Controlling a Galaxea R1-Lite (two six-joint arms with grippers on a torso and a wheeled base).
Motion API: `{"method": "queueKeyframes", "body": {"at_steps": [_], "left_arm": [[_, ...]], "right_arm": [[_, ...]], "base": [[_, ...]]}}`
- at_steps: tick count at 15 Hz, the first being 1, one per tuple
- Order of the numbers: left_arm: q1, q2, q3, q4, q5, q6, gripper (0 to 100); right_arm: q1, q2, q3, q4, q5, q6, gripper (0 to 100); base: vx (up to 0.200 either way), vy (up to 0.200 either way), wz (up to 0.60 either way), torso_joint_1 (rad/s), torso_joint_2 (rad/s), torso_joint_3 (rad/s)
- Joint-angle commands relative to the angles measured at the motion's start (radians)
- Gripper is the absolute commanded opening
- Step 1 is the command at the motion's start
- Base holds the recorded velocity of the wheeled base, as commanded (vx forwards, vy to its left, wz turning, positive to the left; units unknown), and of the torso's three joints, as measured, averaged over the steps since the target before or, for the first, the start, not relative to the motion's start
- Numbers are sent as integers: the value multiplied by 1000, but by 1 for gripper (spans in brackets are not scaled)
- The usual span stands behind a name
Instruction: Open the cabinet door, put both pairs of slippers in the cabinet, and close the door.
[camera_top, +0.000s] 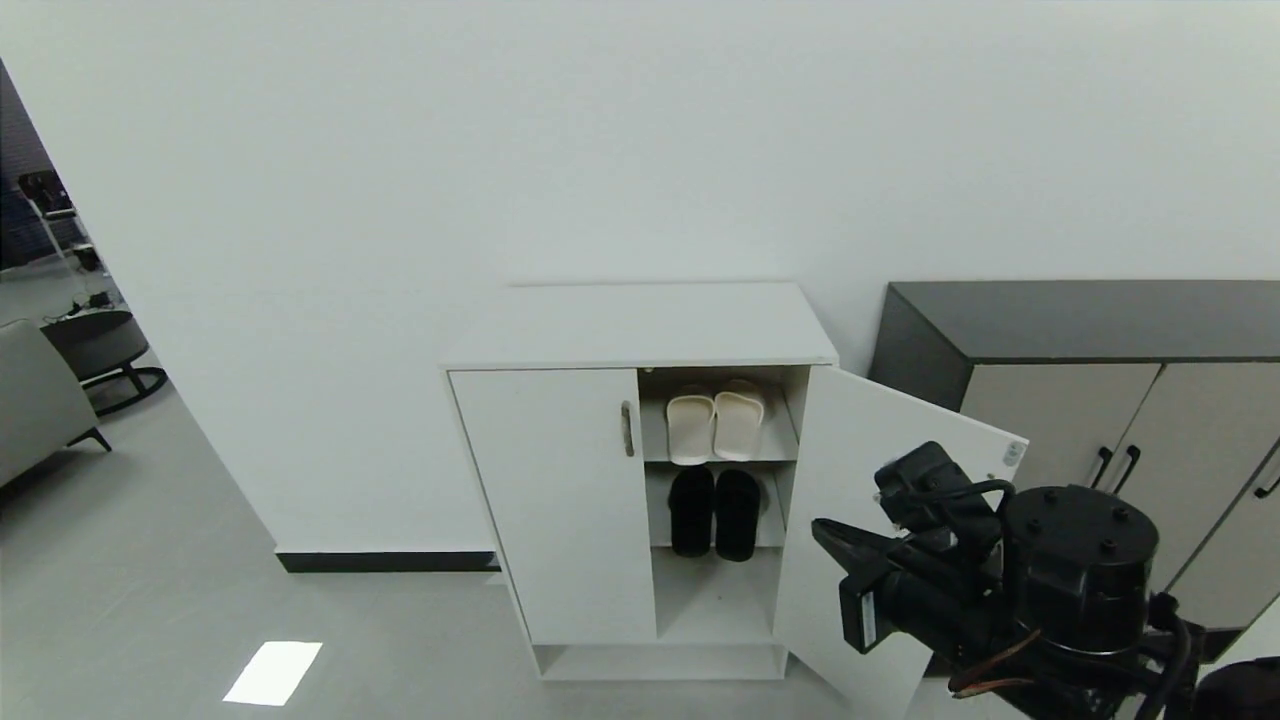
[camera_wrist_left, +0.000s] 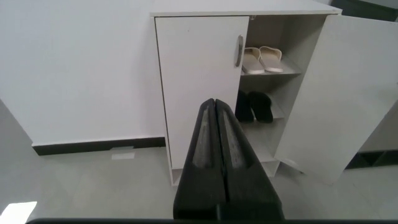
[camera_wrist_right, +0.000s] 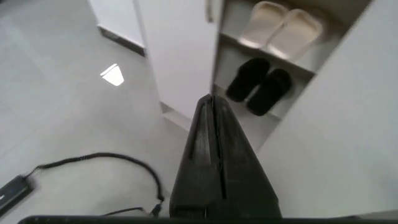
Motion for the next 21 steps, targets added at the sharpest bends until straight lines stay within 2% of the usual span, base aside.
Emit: {"method": "queueKeyframes", "body": {"at_steps": [1, 3, 4, 8, 10, 15, 21], "left_arm": [[0, 1, 0, 0, 0, -1, 0], [0, 1, 0, 0, 0, -4, 0], [0, 1, 0, 0, 0, -4, 0], [0, 1, 0, 0, 2, -5, 0], [0, 1, 0, 0, 2, -5, 0], [0, 1, 0, 0, 2, -5, 0], [0, 1, 0, 0, 3, -5, 0]], "right_arm": [[-136, 21, -15, 0, 4, -16, 0], [-322, 35, -58, 5, 42, -18, 0], [-374, 34, -63, 5, 81, -19, 0], [-674, 52, -136, 38, 231, -61, 0], [-765, 64, -179, 75, 288, -61, 0], [-883, 184, -288, 89, 305, -58, 0], [-920, 288, -337, 87, 328, -53, 0]], "base": [[0, 0, 0, 0, 0, 0], [0, 0, 0, 0, 0, 0], [0, 0, 0, 0, 0, 0], [0, 0, 0, 0, 0, 0], [0, 0, 0, 0, 0, 0], [0, 0, 0, 0, 0, 0], [0, 0, 0, 0, 0, 0]]}}
